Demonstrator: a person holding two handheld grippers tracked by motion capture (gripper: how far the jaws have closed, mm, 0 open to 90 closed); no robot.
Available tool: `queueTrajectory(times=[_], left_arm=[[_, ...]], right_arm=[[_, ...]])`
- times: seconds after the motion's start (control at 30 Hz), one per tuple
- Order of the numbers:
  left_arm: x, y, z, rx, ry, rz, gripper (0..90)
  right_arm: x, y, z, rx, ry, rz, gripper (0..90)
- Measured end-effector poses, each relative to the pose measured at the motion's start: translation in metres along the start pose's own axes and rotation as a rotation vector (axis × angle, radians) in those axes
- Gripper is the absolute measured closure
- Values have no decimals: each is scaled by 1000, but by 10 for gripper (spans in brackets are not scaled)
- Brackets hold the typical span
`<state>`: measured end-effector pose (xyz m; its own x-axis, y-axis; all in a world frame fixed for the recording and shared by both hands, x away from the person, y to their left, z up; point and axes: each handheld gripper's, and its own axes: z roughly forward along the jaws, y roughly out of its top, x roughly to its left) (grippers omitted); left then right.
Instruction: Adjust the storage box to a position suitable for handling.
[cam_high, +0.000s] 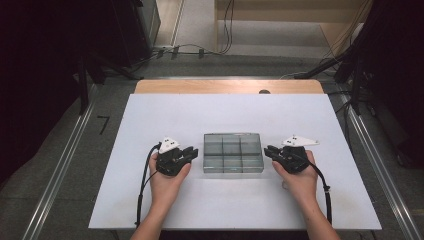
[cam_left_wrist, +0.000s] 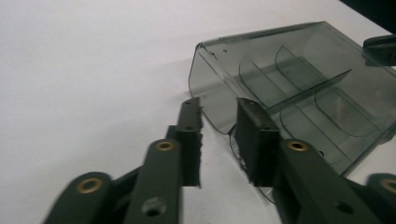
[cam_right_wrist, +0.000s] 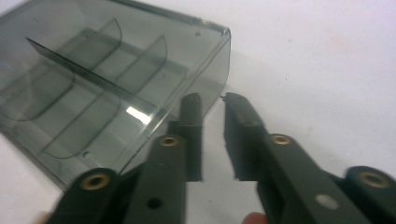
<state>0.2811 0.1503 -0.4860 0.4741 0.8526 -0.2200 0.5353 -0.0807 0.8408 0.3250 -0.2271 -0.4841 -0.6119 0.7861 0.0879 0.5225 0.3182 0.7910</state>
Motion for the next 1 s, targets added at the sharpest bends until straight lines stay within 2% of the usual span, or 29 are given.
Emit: queueTrajectory(times=[0.07, 0.17, 0.23, 0.3, 0.33, 0.43, 0.53, 0.6, 0.77, 0.9, 1.0], left_arm=[[1, 0, -4, -22, -14, 8, 613], [2, -2, -10, -40, -58, 20, 440], [3, -3, -13, -52, -79, 31, 310], [2, -4, -17, -55, -104, 43, 226], [2, -4, -18, -53, -119, 51, 178], [1, -6, -20, -55, -173, 41, 108], [-3, -6, -21, -51, -177, 68, 80], [-4, -7, -21, -49, -189, 80, 32], [-5, -9, -22, -53, -211, 101, 16], [-9, -11, -21, -52, -223, 117, 12], [-11, -13, -21, -46, -233, 130, 12]], right_arm=[[-1, 1, -3, -12, 6, -7, 581], [-4, 3, -9, -43, 37, -2, 372], [-3, 4, -13, -60, 76, -7, 302], [0, 7, -16, -61, 119, -12, 152], [2, 8, -17, -58, 130, -31, 87], [9, 8, -19, -55, 141, -54, 10], [13, 9, -20, -59, 172, -66, 0], [16, 9, -21, -58, 187, -75, 0], [26, 8, -22, -64, 224, -82, 0], [38, 9, -23, -57, 240, -117, 0], [46, 10, -25, -57, 297, -136, 0]])
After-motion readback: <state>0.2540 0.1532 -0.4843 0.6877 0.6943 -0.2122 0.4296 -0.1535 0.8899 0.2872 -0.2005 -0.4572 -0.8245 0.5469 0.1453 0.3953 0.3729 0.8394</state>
